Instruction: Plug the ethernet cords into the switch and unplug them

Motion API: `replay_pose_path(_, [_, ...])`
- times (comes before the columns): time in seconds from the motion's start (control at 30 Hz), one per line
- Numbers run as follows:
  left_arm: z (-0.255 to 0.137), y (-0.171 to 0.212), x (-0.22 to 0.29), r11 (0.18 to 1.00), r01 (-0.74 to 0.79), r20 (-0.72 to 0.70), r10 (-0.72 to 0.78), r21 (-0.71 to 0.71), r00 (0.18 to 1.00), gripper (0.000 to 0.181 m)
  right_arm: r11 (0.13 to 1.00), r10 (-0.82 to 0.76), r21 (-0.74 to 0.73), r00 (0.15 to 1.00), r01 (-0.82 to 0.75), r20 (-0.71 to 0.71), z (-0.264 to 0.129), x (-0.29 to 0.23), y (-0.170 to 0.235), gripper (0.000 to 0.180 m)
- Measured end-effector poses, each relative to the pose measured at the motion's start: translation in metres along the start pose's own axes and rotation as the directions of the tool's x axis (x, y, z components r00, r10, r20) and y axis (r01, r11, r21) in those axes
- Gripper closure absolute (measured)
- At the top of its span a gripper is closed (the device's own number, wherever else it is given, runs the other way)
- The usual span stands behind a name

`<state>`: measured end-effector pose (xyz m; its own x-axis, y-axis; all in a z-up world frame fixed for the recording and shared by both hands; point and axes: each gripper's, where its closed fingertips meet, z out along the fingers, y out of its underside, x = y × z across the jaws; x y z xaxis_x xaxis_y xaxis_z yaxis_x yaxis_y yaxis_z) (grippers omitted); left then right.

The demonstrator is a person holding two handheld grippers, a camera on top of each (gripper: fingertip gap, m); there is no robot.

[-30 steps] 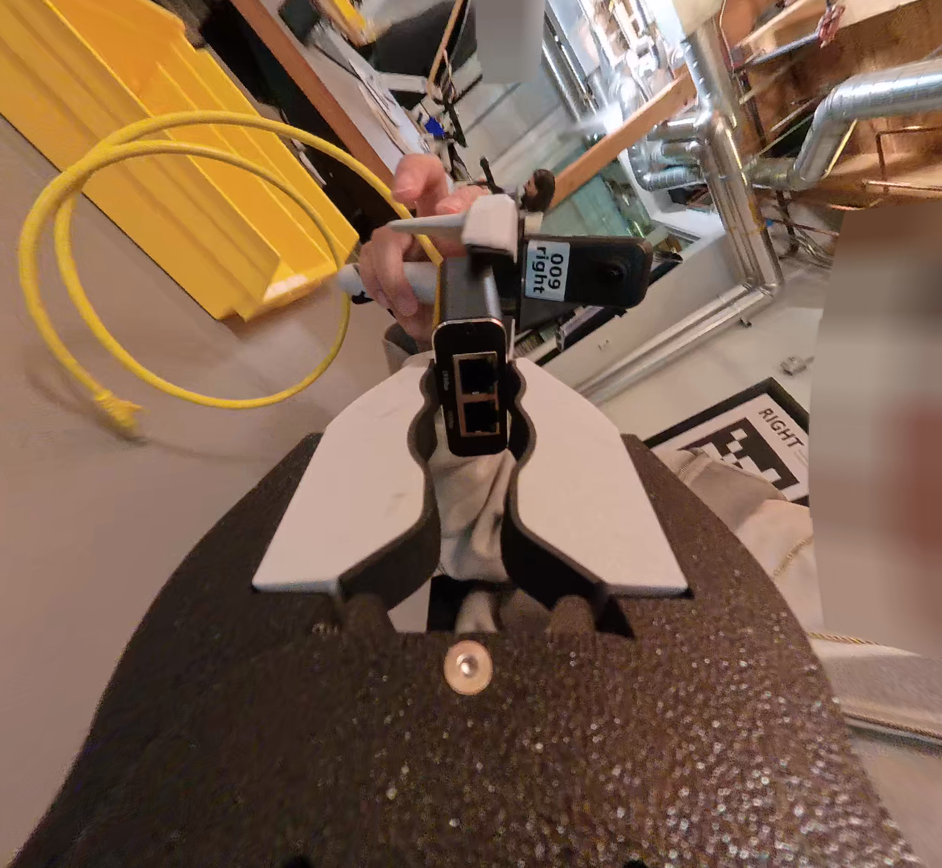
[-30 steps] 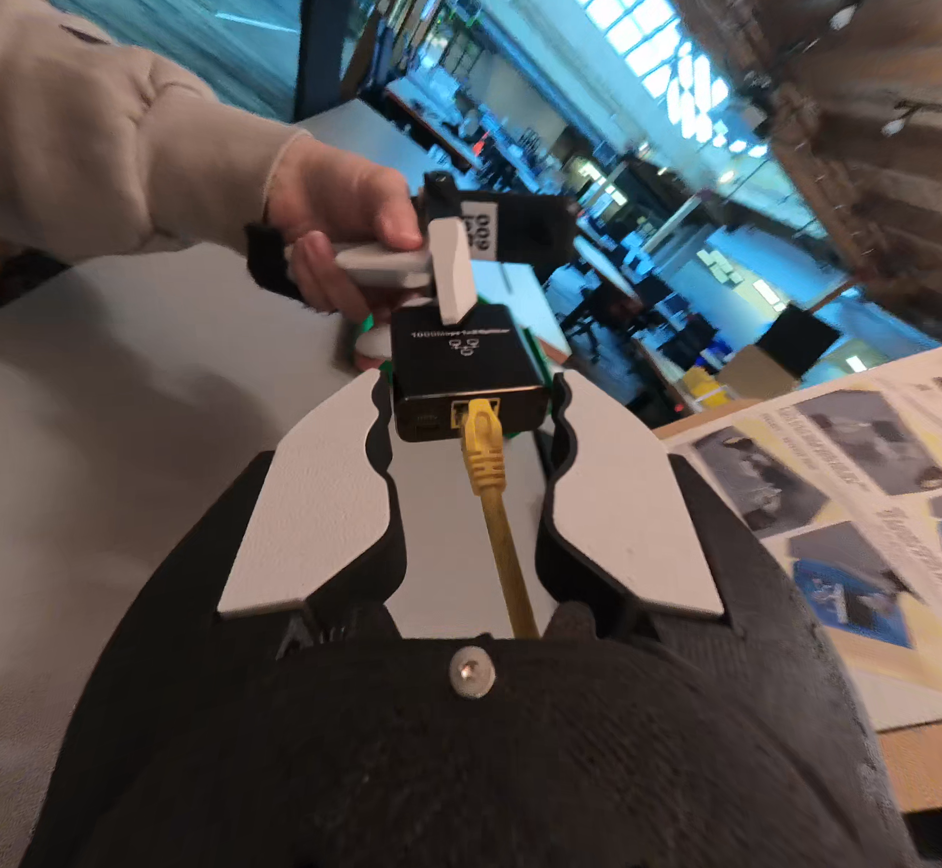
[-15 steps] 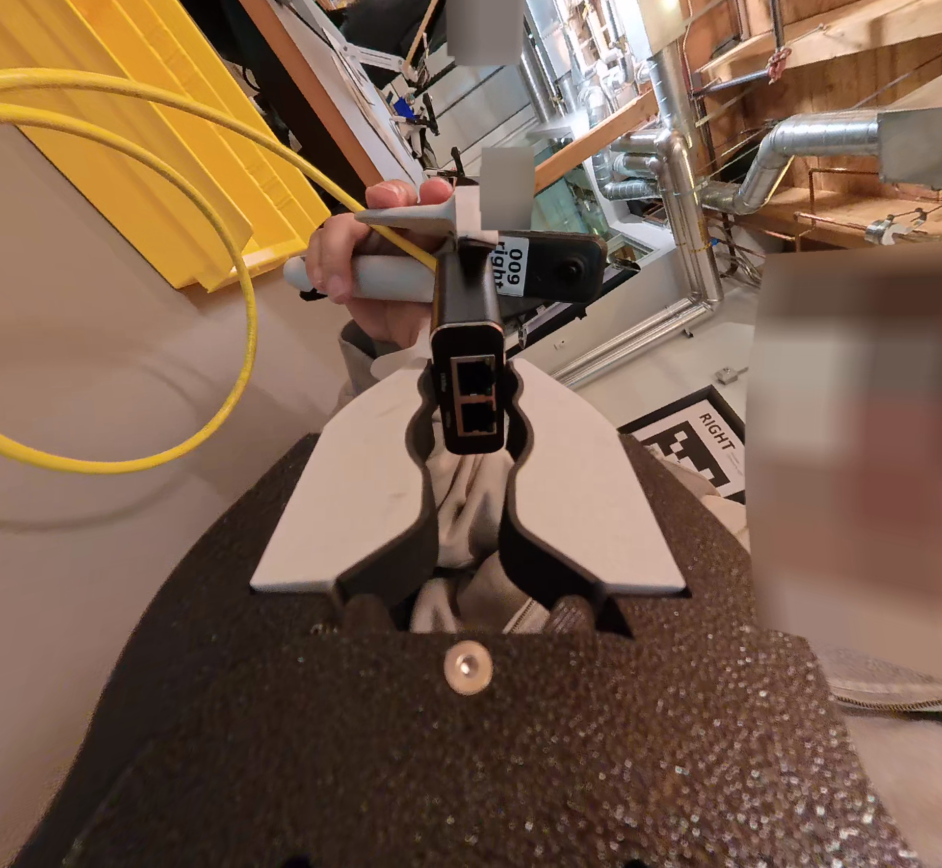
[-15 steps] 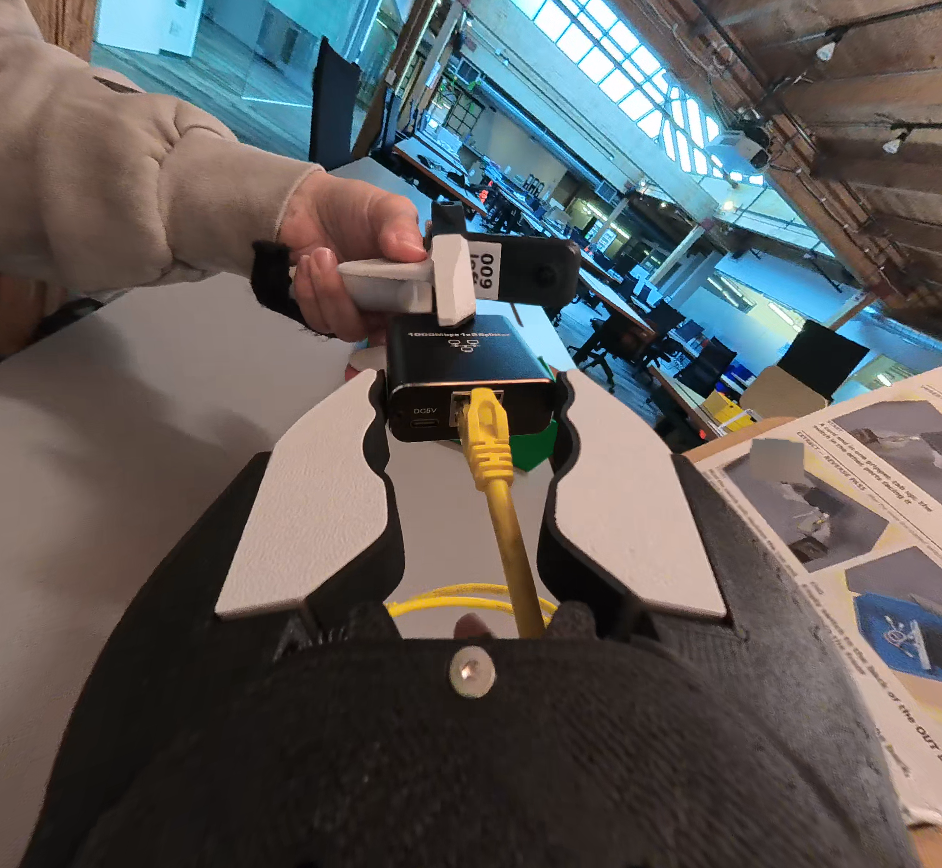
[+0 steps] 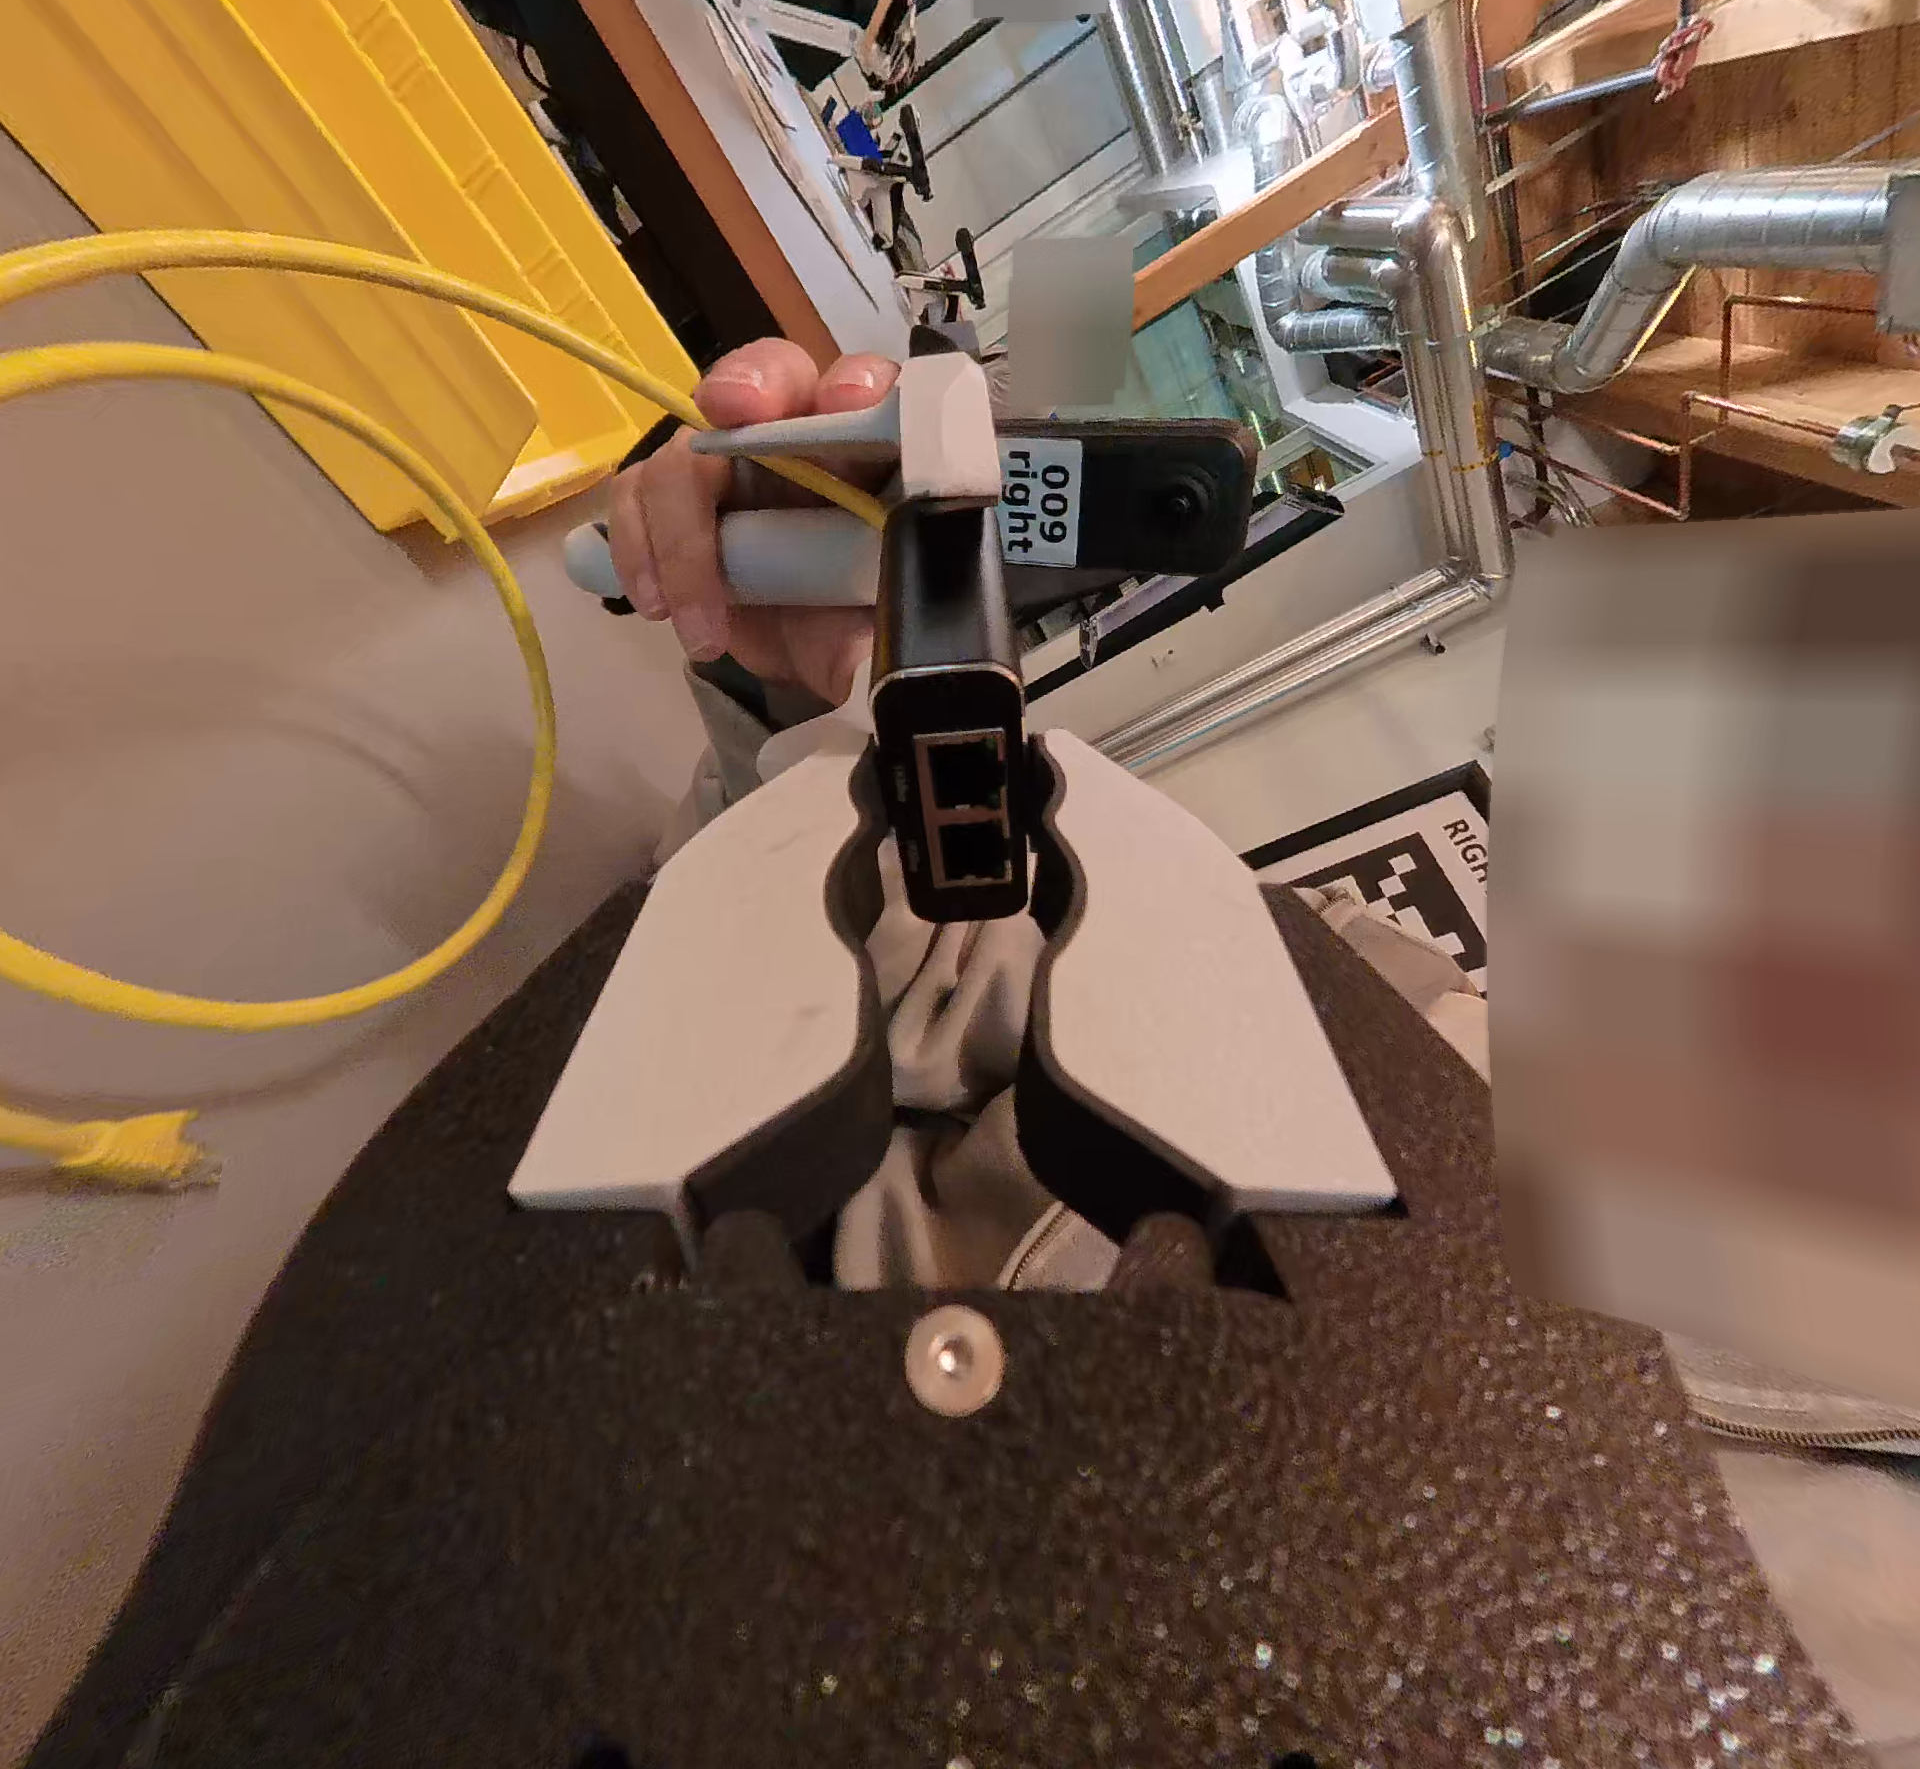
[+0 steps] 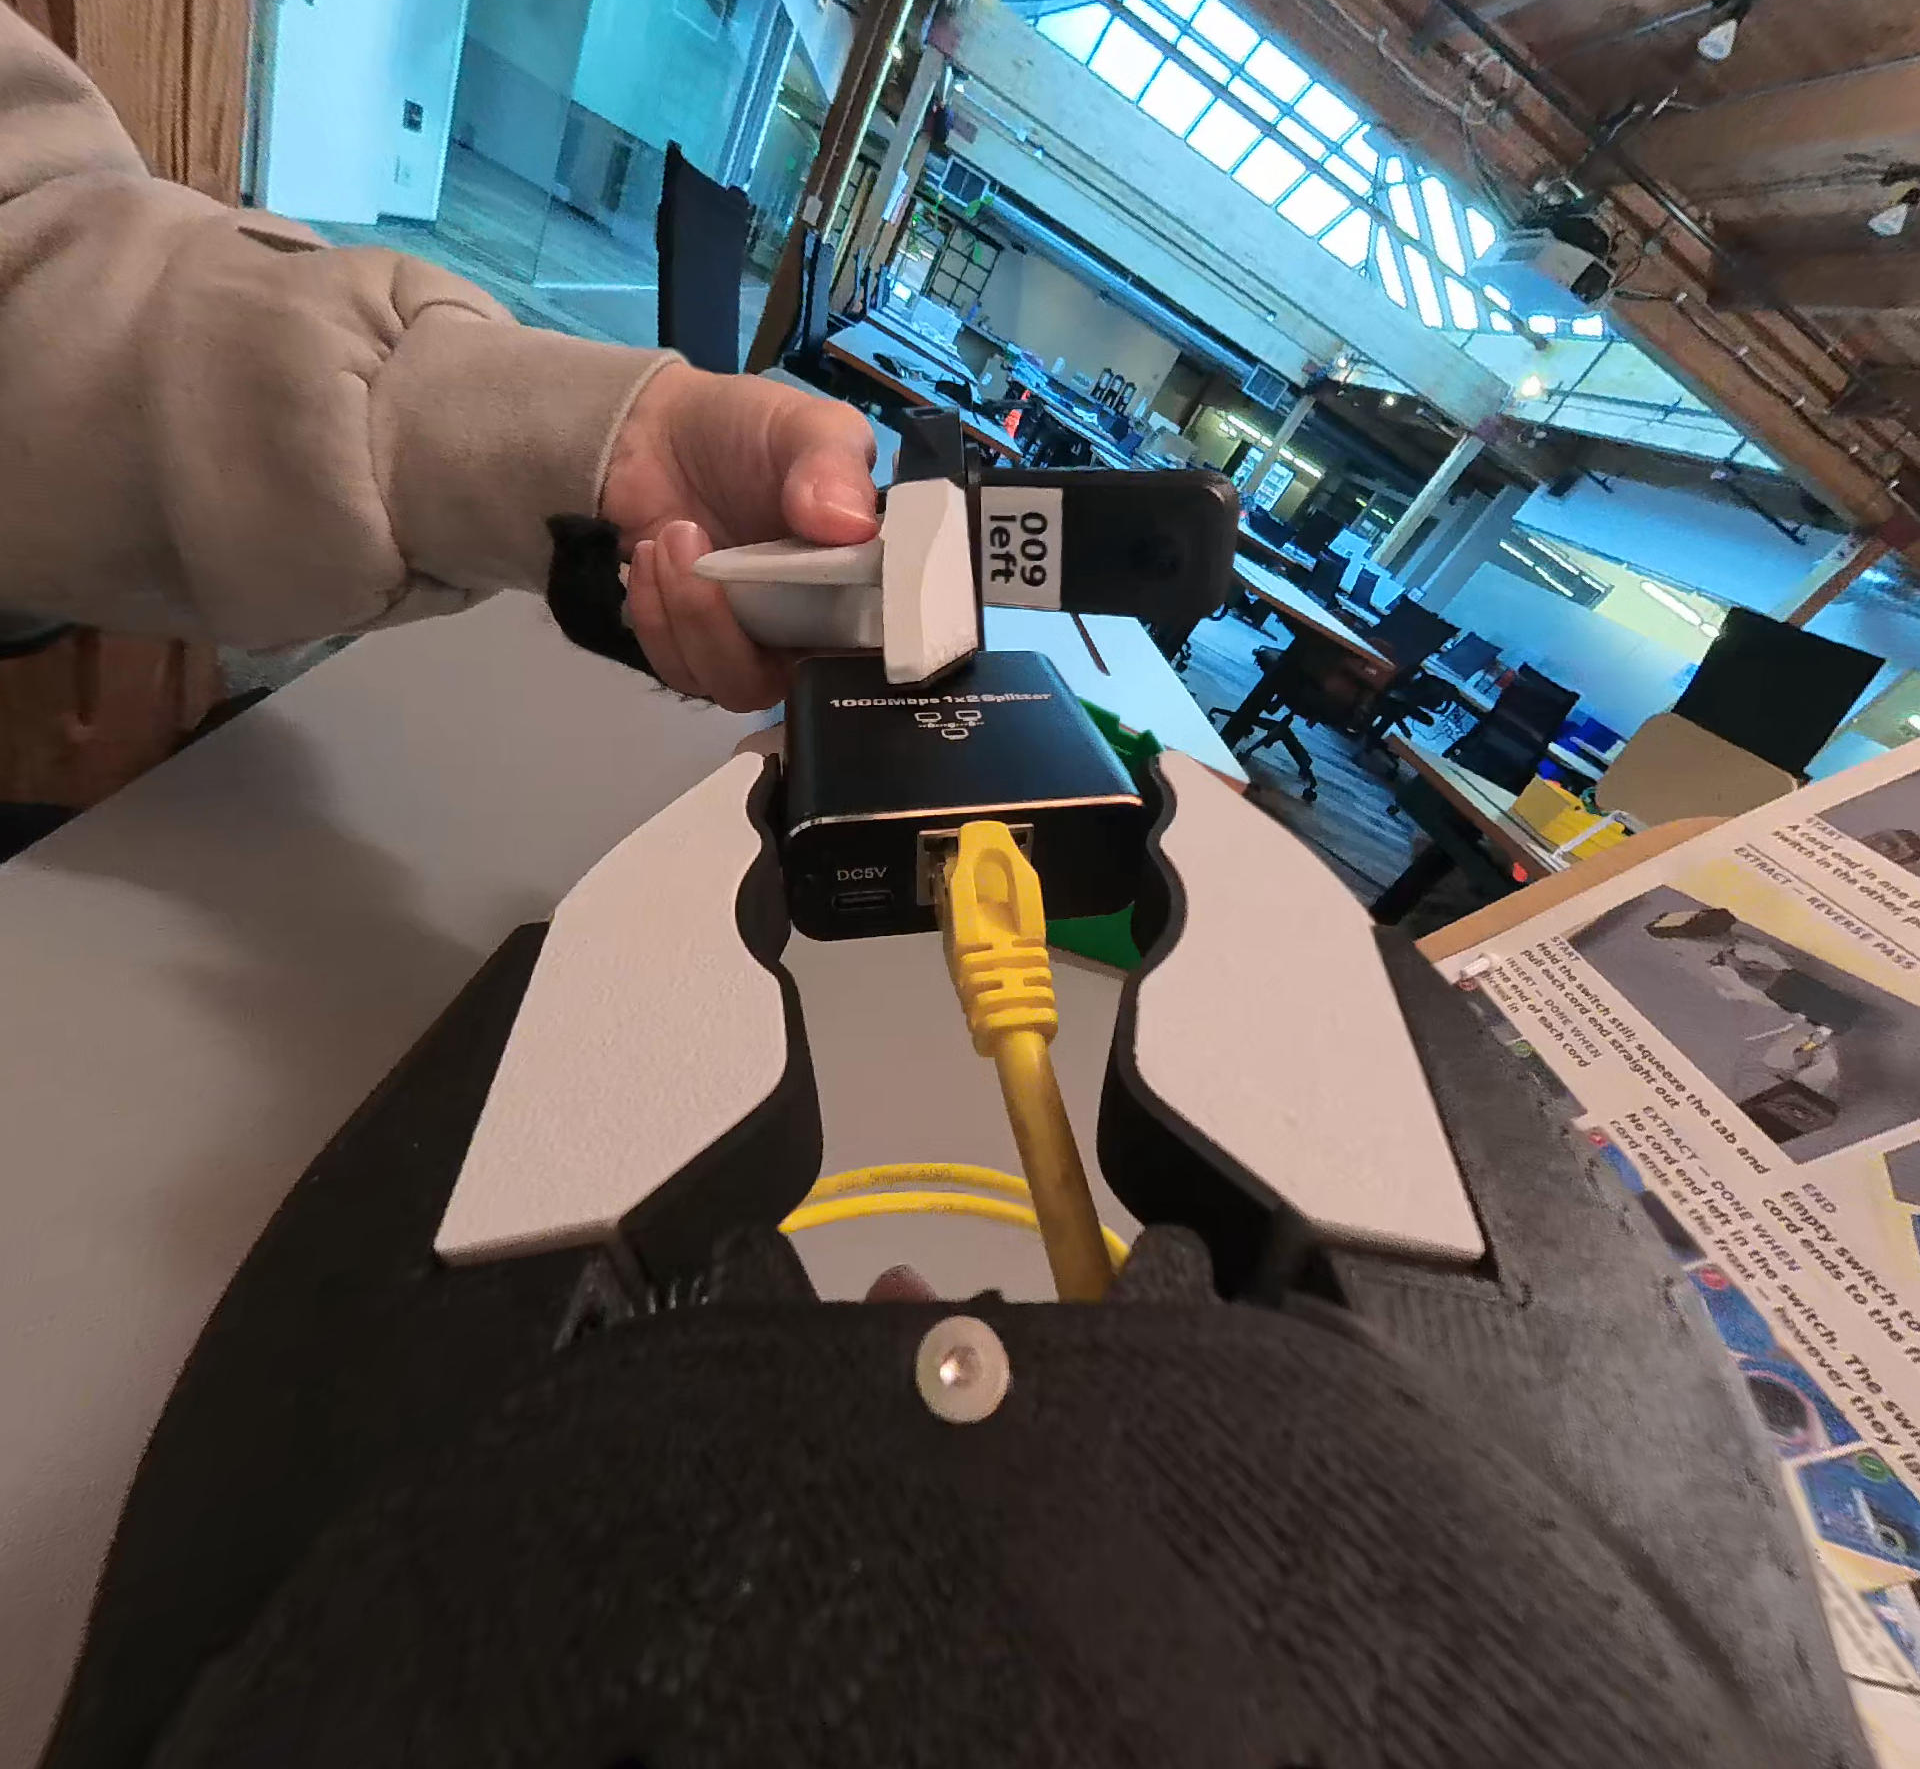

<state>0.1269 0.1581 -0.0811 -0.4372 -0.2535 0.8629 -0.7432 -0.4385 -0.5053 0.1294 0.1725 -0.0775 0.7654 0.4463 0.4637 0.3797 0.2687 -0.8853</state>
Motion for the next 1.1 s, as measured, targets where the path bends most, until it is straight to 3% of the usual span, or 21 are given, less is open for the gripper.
replay_pose_path(0.1, [-0.002, -0.002, -0.002, 1.000, 0.011, -0.002, -0.011, 0.010, 1.000, 0.157, 1.000, 0.012, -0.010, 1.000, -0.012, -0.012, 0.002, 0.002, 0.002, 0.115])
replay_pose_path(0.2, [-0.004, -0.017, 0.006, 0.992, -0.016, -0.045, 0.022, 0.121, 0.999, 0.154, 0.995, 0.101, 0.002, 0.993, -0.101, -0.057, 0.005, 0.011, -0.003, 0.114])
replay_pose_path(0.4, [-0.019, -0.038, -0.001, 0.921, -0.241, 0.186, 0.190, 0.308, 0.964, 0.143, 0.957, 0.284, 0.090, 0.956, -0.277, -0.070, -0.004, 0.027, -0.004, 0.114])
replay_pose_path(0.53, [-0.011, -0.023, -0.007, 0.953, -0.206, 0.221, 0.157, 0.222, 0.963, 0.136, 0.973, 0.230, 0.025, 0.969, -0.228, -0.086, 0.001, 0.025, 0.005, 0.115])
replay_pose_path(0.63, [0.003, -0.014, 0.001, 0.971, -0.155, 0.109, 0.137, 0.182, 0.985, 0.149, 0.978, 0.204, 0.059, 0.977, -0.201, -0.058, 0.011, 0.016, -0.001, 0.115])
replay_pose_path(0.7, [0.003, -0.011, -0.001, 0.975, -0.171, 0.104, 0.157, 0.145, 0.982, 0.150, 0.985, 0.161, 0.071, 0.985, -0.156, -0.068, 0.012, 0.014, -0.001, 0.115])
replay_pose_path(0.77, [0.001, -0.008, -0.004, 0.978, -0.173, 0.106, 0.161, 0.115, 0.981, 0.153, 0.973, 0.210, 0.103, 0.977, -0.206, -0.028, 0.012, 0.011, -0.004, 0.115])
replay_pose_path(0.83, [0.000, -0.006, -0.005, 0.983, -0.152, 0.102, 0.142, 0.100, 0.985, 0.154, 0.961, 0.249, 0.126, 0.969, -0.246, -0.006, 0.013, 0.011, -0.005, 0.115])
replay_pose_path(1.1, [-0.002, -0.006, -0.007, 0.990, -0.093, 0.103, 0.083, 0.103, 0.991, 0.157, 0.984, 0.143, 0.119, 0.988, -0.136, -0.052, 0.016, 0.009, -0.002, 0.115])
